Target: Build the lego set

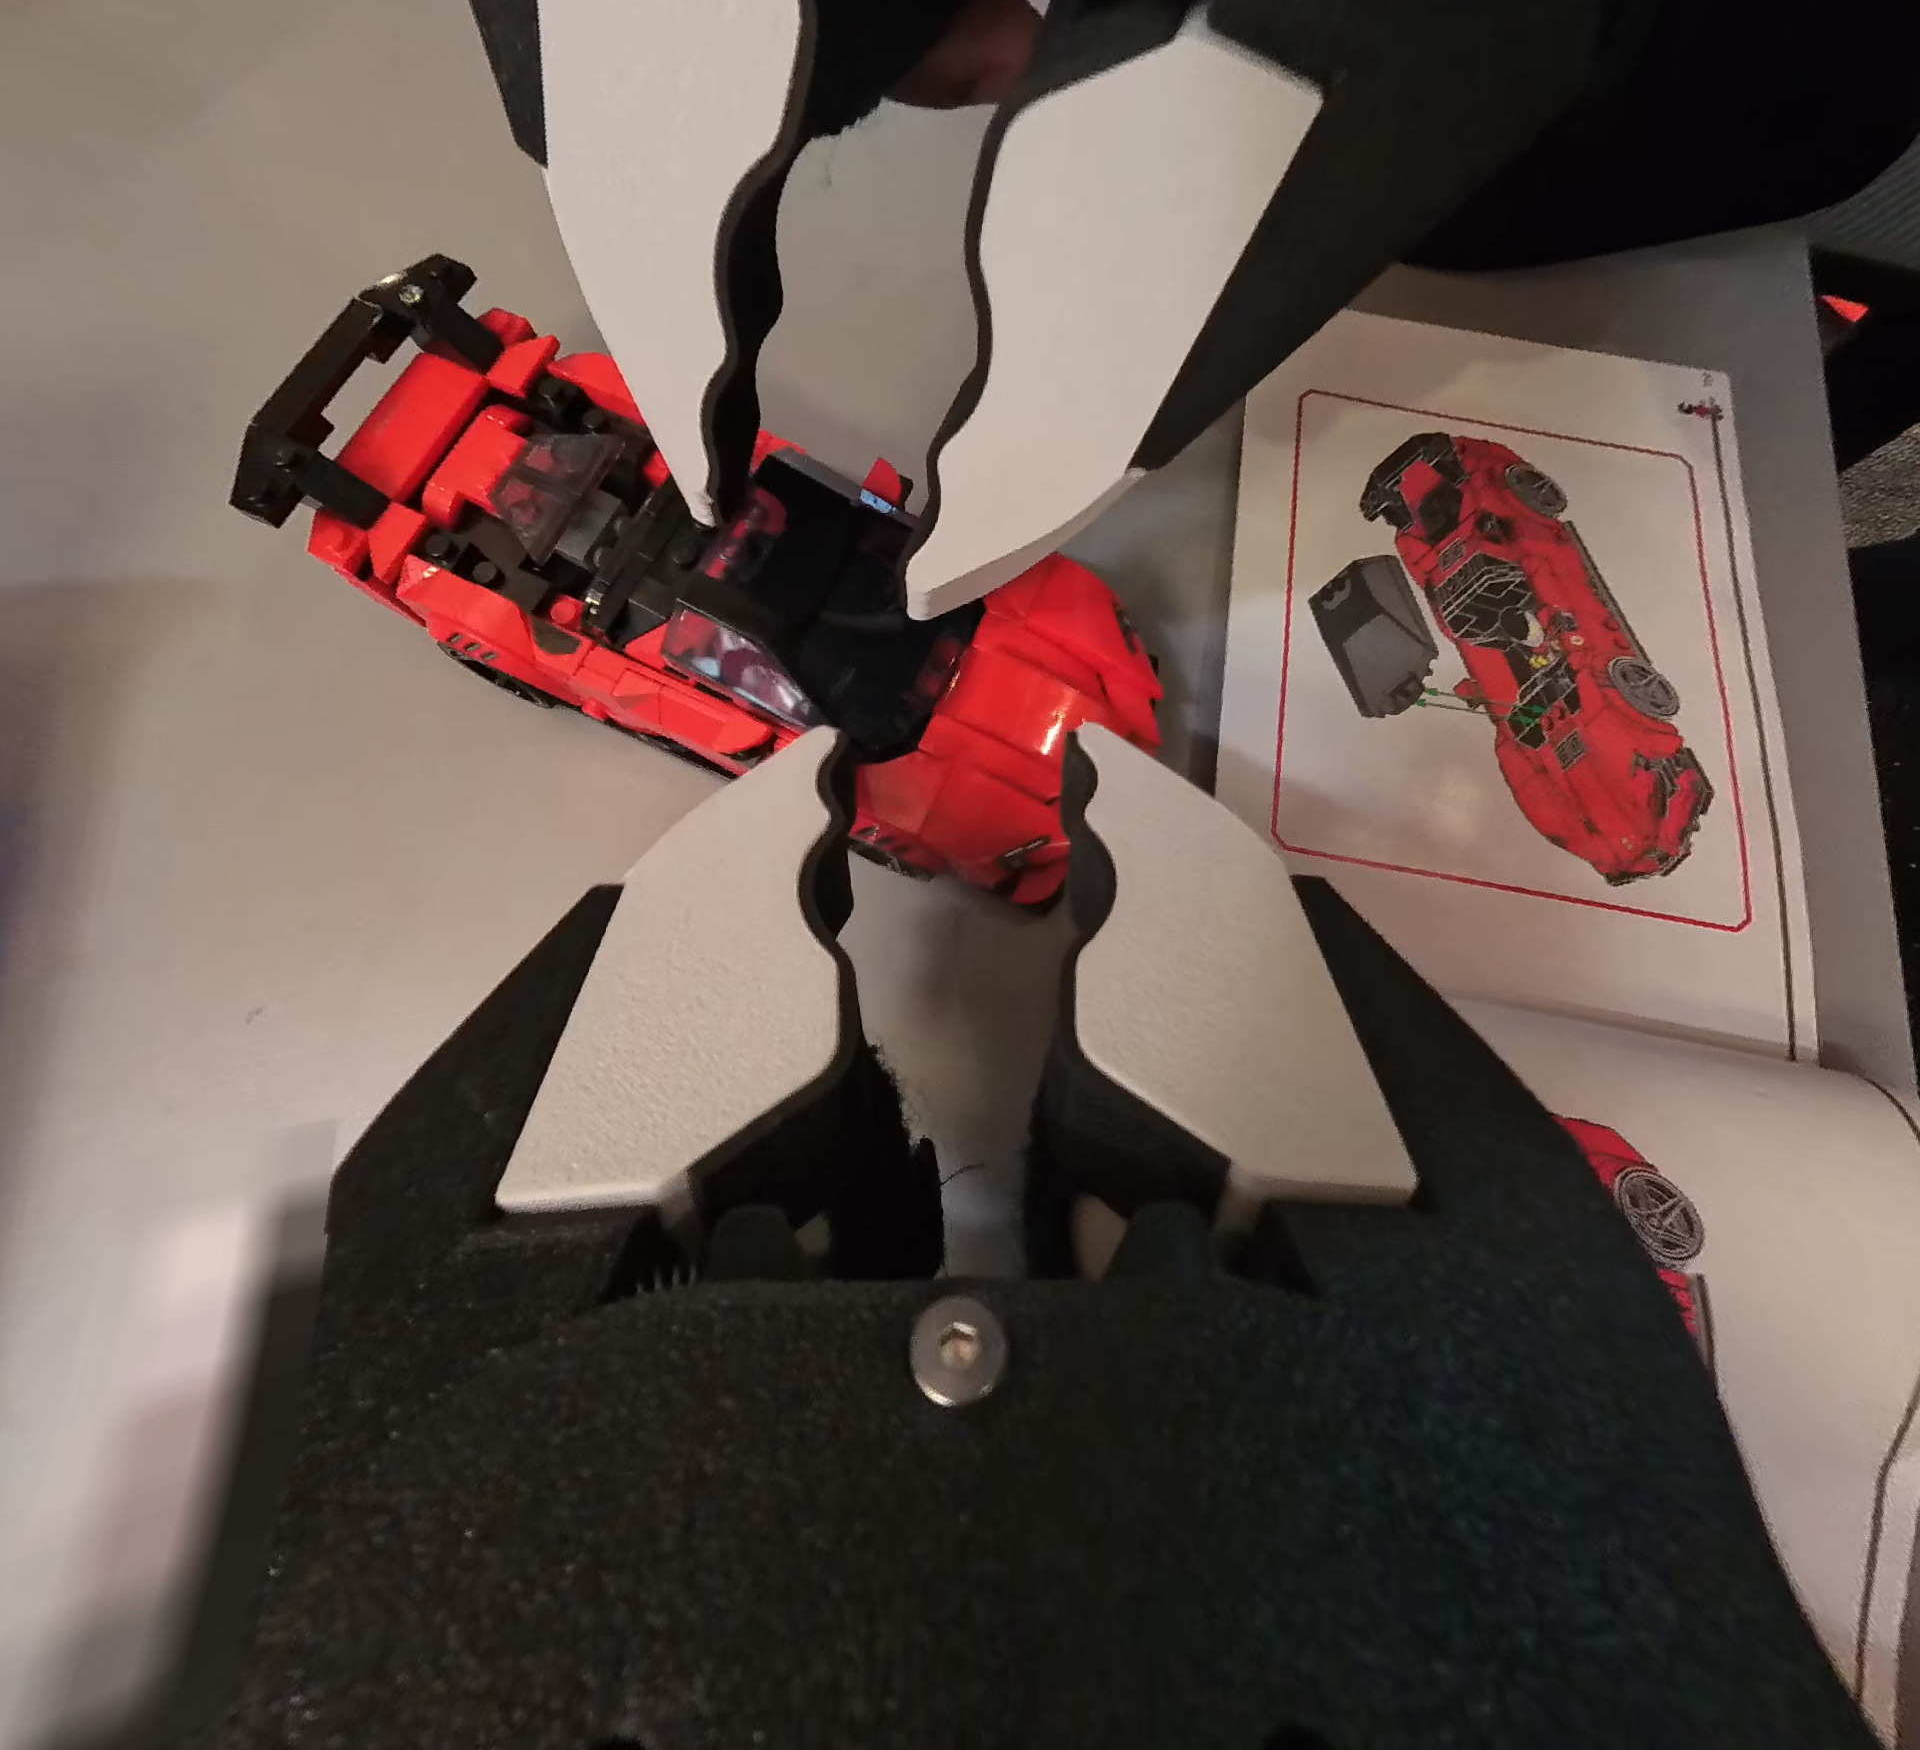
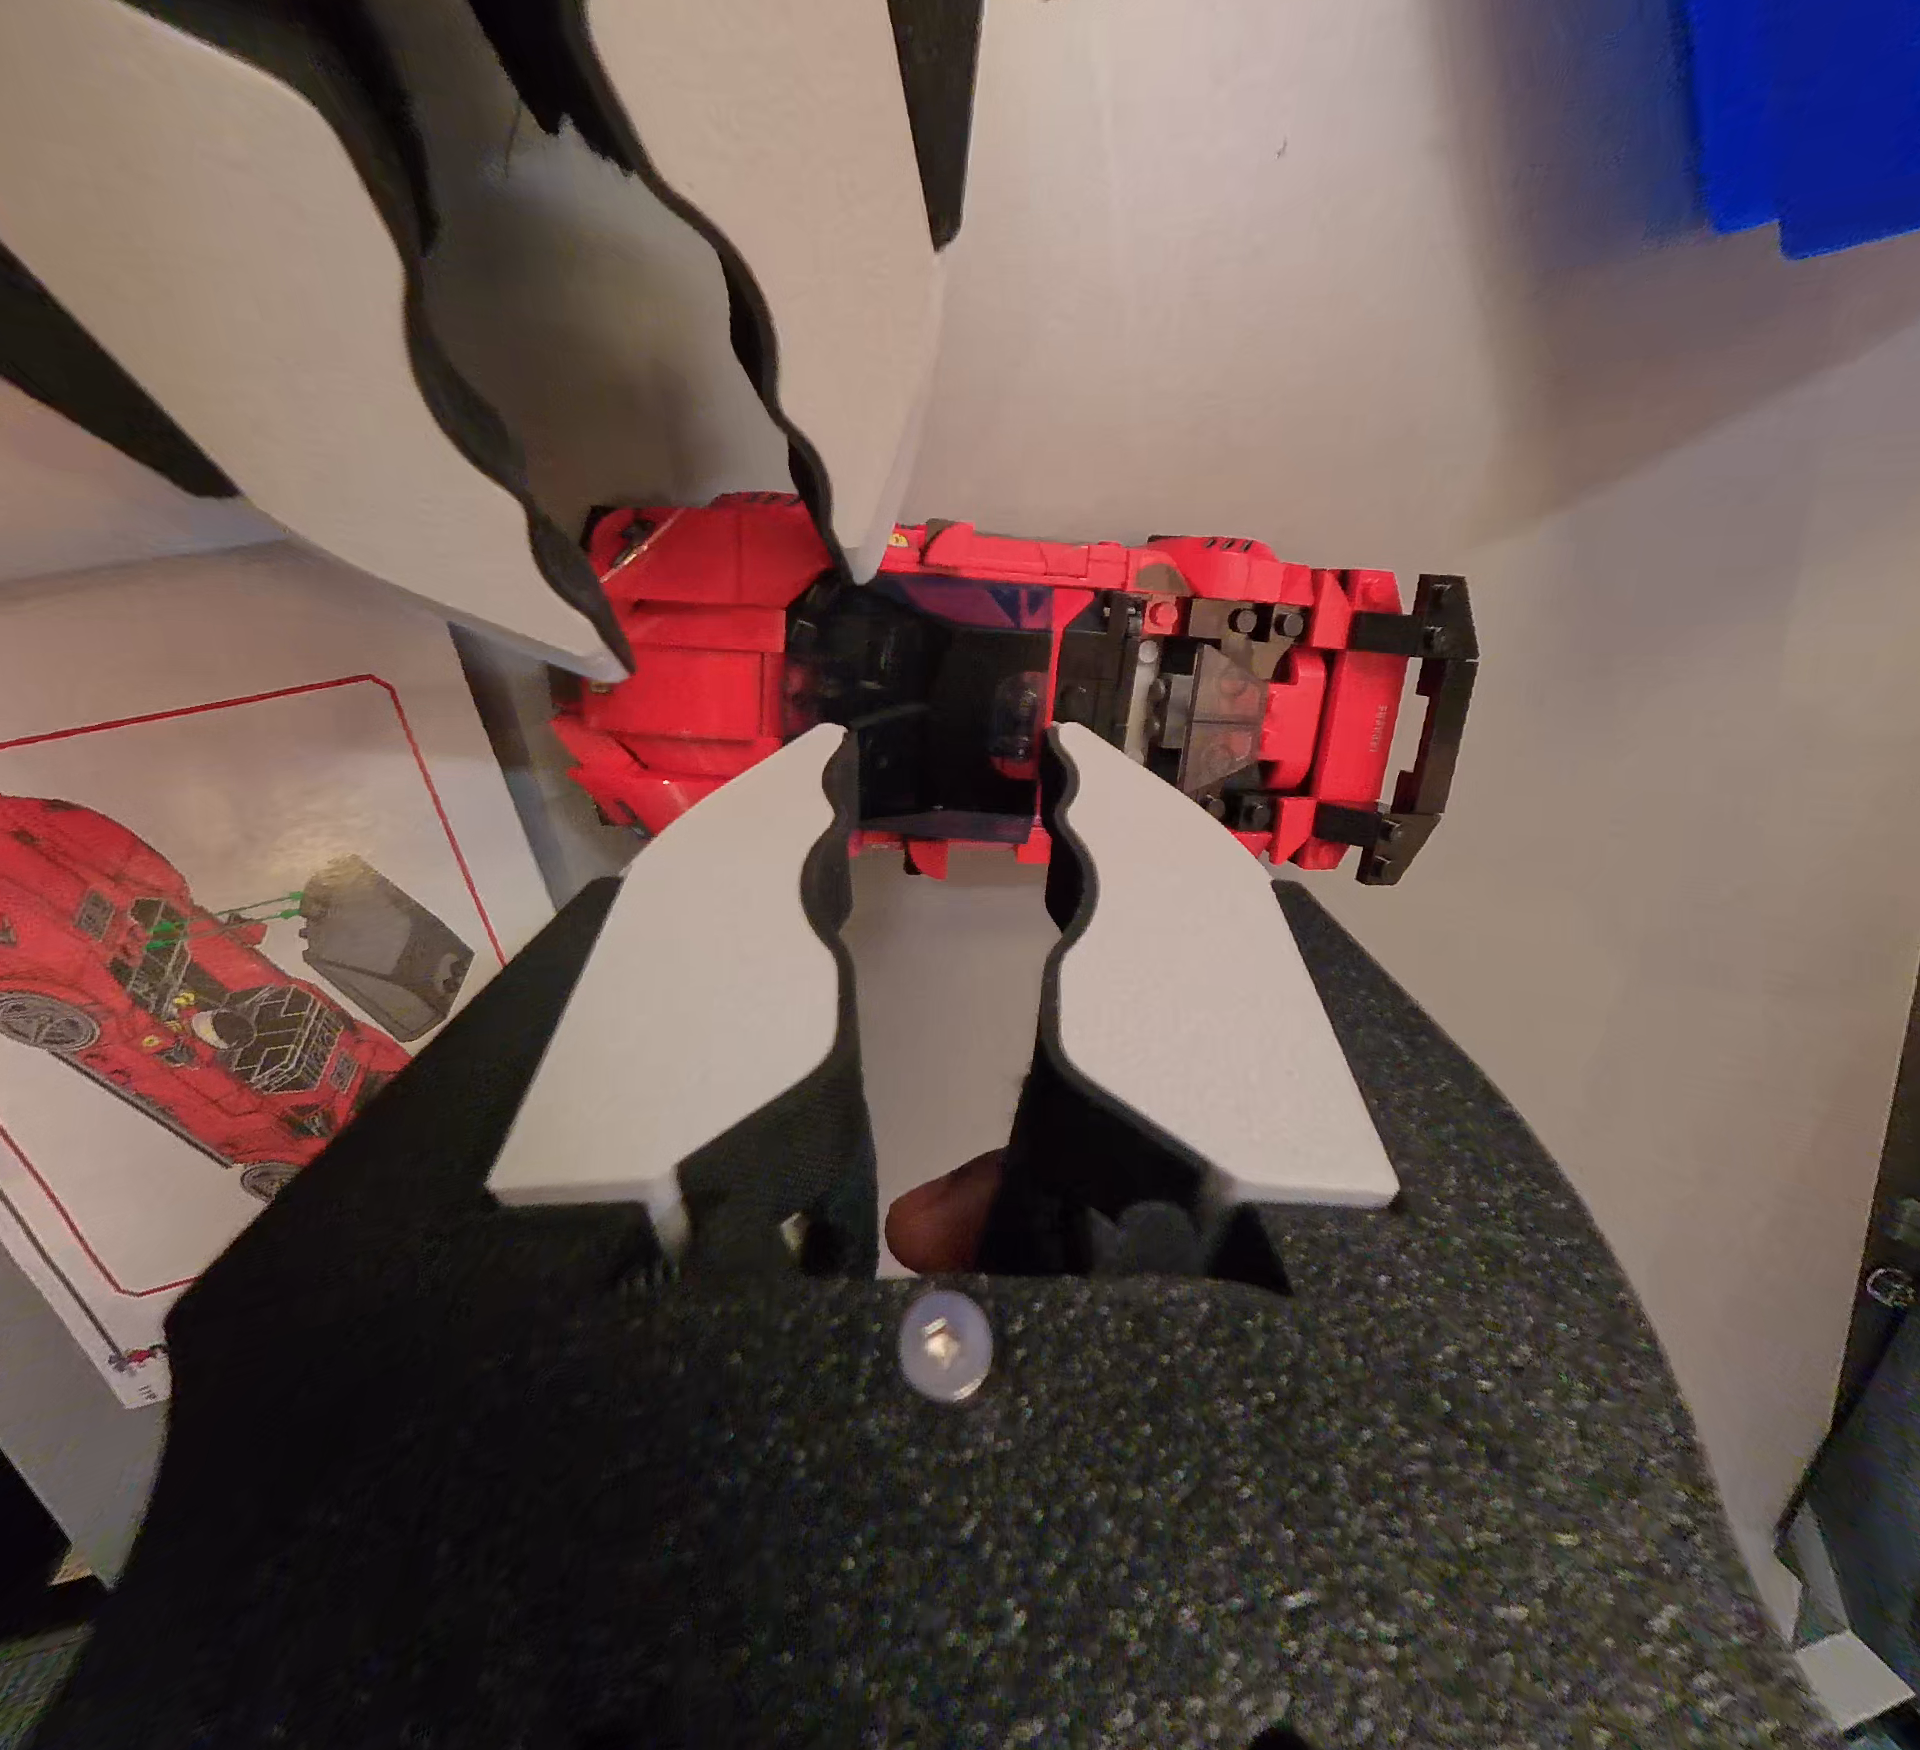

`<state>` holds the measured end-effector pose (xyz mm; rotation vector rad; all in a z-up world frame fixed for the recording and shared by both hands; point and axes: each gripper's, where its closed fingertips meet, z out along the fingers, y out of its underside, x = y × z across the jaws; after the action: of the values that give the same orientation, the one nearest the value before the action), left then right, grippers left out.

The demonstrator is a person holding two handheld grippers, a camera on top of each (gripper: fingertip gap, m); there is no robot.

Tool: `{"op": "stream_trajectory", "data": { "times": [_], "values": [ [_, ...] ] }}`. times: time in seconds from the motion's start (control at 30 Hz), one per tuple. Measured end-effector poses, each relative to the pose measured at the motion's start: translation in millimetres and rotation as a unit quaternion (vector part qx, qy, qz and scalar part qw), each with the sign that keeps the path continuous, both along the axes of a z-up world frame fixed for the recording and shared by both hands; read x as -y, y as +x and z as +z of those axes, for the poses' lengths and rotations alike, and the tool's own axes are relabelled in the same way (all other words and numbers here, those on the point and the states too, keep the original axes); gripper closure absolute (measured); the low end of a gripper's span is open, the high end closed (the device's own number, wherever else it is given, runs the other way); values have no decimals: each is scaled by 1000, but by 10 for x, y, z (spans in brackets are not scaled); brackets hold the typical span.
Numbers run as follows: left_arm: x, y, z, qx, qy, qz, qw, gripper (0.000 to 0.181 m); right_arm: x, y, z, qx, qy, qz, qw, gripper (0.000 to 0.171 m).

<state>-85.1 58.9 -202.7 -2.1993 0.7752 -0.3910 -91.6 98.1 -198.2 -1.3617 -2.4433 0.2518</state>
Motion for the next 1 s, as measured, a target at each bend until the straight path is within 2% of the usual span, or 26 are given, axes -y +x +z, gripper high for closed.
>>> {"op": "stream_trajectory", "data": {
  "times": [0.4, 0.43, 0.53, 0.77, 1.0],
  "values": [
    [16, 44, 18, 5, 5, -13, 1000, 146, 1, -3, -3, -4, -2, 1, 1000, 137],
    [31, 74, -20, 6, -3, -21, 1000, 153, -2, -4, -3, -5, -1, 1, 1000, 137],
    [13, 110, -37, 14, -2, -19, 1000, 158, -4, -4, -2, -7, -4, 0, 1000, 137],
    [1, -35, 56, 2, 9, 2, 1000, 146, -3, -4, -2, -4, 0, 6, 1000, 137],
    [-19, -22, -21, -17, 10, -2, 1000, 145, -4, 0, -4, -3, 4, 4, 1000, 136]
  ]
}}
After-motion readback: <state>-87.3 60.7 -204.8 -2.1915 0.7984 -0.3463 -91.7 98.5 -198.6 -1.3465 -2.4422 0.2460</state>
